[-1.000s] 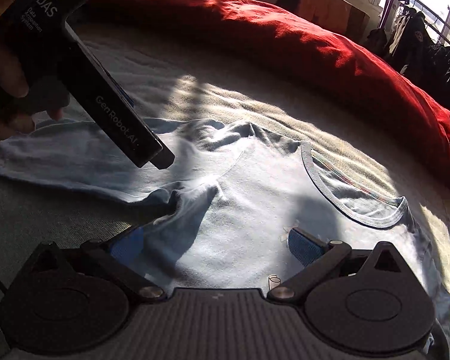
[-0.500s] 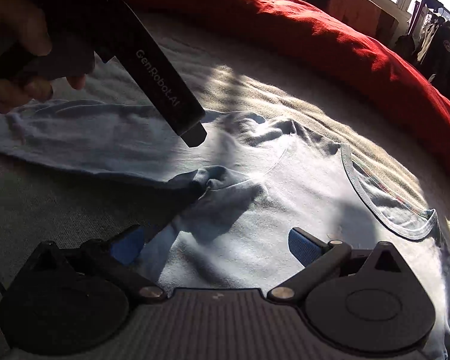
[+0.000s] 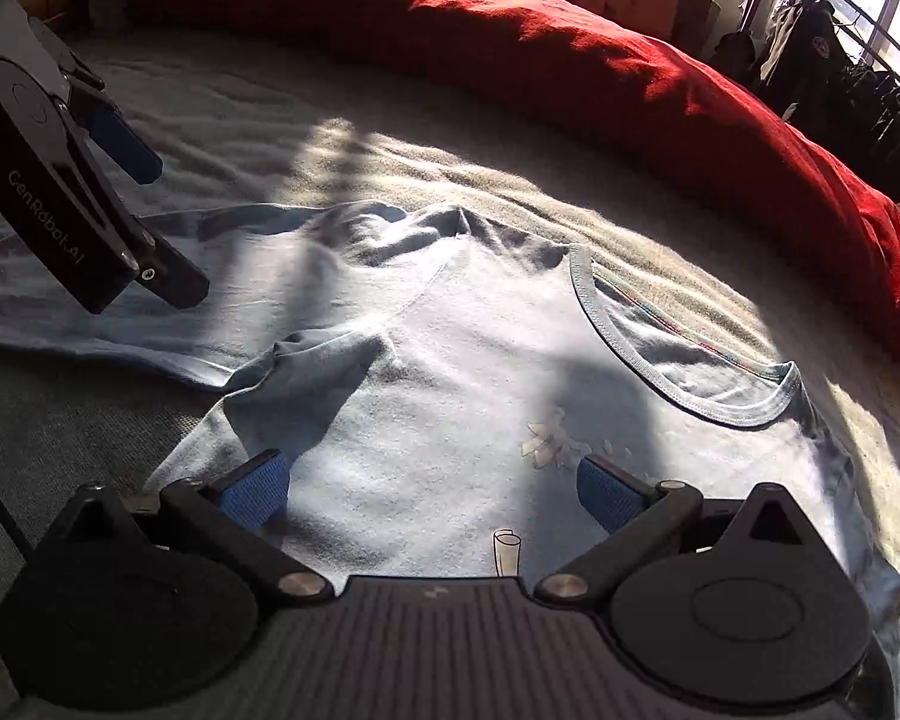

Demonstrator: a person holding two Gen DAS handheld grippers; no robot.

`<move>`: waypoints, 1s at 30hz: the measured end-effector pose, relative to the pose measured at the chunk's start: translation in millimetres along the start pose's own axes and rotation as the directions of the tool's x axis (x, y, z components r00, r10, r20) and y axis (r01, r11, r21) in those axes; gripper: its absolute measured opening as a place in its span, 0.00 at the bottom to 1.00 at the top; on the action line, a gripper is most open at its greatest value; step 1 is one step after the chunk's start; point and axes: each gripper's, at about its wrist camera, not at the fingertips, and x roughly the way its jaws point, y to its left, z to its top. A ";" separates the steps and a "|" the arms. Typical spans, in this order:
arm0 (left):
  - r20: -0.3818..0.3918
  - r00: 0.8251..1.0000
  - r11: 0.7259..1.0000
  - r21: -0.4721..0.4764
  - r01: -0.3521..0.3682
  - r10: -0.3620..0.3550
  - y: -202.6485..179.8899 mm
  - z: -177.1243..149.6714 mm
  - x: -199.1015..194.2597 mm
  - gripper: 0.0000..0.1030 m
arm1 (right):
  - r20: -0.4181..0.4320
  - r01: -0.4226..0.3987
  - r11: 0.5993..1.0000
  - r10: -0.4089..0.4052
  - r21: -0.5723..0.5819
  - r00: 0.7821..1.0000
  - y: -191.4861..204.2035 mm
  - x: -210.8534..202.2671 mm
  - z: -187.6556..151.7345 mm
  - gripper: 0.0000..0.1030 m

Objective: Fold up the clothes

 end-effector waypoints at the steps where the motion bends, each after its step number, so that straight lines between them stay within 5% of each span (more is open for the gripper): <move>1: -0.001 1.000 1.000 -0.025 -0.005 0.005 4.7 1.2 -1.4 0.94 | -0.005 -0.041 0.999 0.041 0.001 0.999 10.1 3.7 -1.3 1.00; 8: 0.025 1.000 0.999 -0.053 0.013 -0.012 -2.1 1.4 -12.6 0.94 | 0.001 -0.257 0.964 0.258 -0.075 0.966 57.8 -28.8 -17.2 1.00; 15: 0.074 0.978 0.981 0.027 0.194 -0.196 -61.9 16.1 -20.4 0.94 | -0.062 -0.049 0.998 0.051 0.044 0.997 -16.9 -59.8 -47.4 1.00; 20: 0.105 0.942 0.948 0.063 0.312 -0.318 -117.5 22.5 -6.2 0.94 | -0.101 0.122 0.986 -0.111 0.117 0.989 -87.3 -57.3 -82.7 1.00; 24: 0.099 0.912 0.918 0.043 0.395 -0.397 -148.8 18.9 9.5 0.94 | -0.098 0.078 0.981 -0.062 0.177 0.993 -119.7 -41.0 -104.5 1.00; 30: -0.017 0.941 0.941 -0.019 0.339 -0.339 -158.5 -14.2 23.7 0.94 | -0.073 -0.038 0.928 0.069 0.370 0.995 -136.3 -53.4 -143.0 1.00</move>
